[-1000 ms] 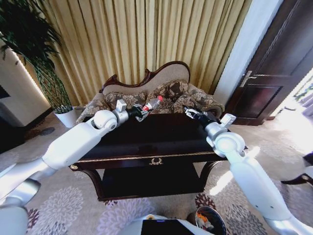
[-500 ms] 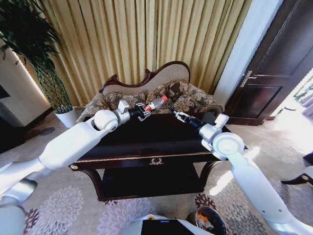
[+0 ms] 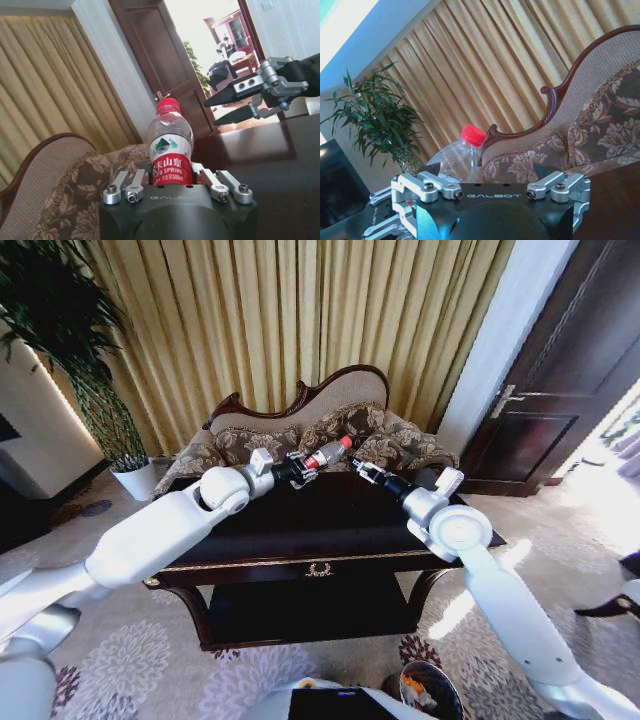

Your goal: Move to the front of the table and place the trash on the table into the trash bin.

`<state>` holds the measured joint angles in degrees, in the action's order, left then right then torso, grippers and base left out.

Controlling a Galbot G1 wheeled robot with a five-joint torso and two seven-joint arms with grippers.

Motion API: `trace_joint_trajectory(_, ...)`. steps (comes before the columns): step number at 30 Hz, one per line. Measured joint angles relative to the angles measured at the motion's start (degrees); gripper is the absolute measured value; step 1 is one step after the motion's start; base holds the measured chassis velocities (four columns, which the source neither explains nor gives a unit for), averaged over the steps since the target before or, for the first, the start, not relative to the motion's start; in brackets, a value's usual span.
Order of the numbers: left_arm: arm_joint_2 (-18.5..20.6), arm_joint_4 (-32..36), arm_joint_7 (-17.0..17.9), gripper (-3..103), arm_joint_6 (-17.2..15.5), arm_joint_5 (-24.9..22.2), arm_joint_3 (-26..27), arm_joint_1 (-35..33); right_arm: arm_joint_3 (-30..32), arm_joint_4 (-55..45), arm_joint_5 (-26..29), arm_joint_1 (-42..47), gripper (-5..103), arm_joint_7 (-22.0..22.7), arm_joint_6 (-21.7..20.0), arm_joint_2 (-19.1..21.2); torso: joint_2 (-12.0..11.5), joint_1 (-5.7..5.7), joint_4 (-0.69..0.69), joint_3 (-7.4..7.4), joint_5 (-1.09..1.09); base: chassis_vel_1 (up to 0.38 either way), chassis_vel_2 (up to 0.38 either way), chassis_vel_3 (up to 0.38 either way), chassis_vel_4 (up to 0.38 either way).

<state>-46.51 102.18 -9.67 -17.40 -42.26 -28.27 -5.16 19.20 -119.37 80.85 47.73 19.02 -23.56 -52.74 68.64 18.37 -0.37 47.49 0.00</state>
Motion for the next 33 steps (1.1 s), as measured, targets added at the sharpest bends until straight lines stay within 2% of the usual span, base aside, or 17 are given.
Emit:
trace_joint_trajectory(17,-1.9,-0.1,1.3,36,-0.4,-0.6,-3.3,2.3,-0.6,0.1,-1.5,0.3,100,-0.2,0.2,-0.2,0.0,0.00,0.00,0.00,0.00,0.000,0.000,0.000,0.000)
trace_joint_trajectory(33,-6.4,-2.9,2.1,36,-1.3,-1.6,-8.6,6.3,-0.2,0.2,-1.7,0.3,100,-0.4,0.4,-0.6,0.0,0.00,-0.01,0.00,0.00,0.000,0.000,0.000,0.000)
